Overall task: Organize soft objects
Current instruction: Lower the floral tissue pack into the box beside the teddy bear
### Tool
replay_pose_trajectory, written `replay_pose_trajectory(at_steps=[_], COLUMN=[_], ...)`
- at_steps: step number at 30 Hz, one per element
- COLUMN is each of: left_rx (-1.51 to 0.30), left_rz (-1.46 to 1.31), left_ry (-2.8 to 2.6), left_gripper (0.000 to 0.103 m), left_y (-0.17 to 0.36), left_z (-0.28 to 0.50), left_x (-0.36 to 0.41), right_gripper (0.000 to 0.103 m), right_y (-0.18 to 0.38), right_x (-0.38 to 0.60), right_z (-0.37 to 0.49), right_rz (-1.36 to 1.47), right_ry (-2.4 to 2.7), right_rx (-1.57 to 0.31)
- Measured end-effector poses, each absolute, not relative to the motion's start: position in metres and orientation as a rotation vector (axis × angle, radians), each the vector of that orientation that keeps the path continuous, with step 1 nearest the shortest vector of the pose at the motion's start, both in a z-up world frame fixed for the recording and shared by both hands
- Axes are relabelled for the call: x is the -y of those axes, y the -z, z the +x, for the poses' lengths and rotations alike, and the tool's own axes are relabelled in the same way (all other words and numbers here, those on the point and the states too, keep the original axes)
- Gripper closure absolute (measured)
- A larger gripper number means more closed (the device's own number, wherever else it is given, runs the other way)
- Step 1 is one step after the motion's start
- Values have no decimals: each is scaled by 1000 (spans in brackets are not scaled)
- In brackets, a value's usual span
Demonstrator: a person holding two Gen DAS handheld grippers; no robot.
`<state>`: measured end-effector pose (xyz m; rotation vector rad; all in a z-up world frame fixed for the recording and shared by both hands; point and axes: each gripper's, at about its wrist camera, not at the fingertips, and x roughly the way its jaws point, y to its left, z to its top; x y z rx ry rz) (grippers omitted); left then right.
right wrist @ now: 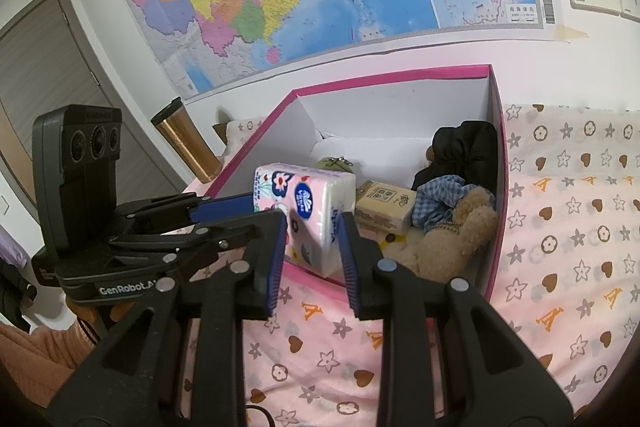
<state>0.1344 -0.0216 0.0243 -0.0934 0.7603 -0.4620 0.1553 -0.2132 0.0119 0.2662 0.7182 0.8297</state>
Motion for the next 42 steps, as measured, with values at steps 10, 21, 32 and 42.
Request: replay_pose_trajectory(at_steps=[10,21,32,42], left_rx=[-766,-776,-790,-800], left_rz=[-99,-101,-104,-105], left_ry=[458,449,437,432], left_gripper=[71,71,71,71], left_y=[-21,-20,-19,-17], left_z=[137,140,143,145], left_x=[22,23,23,23], right_gripper=[73,73,73,73], right_y=[-10,-10,-7,-7], right_x=[212,211,210,209], right_z=[160,161,167,169], right_rz=[270,273,290,290], right_ry=[-824,-818,-816,-814], right_rx=[-726,-734,-753,-758])
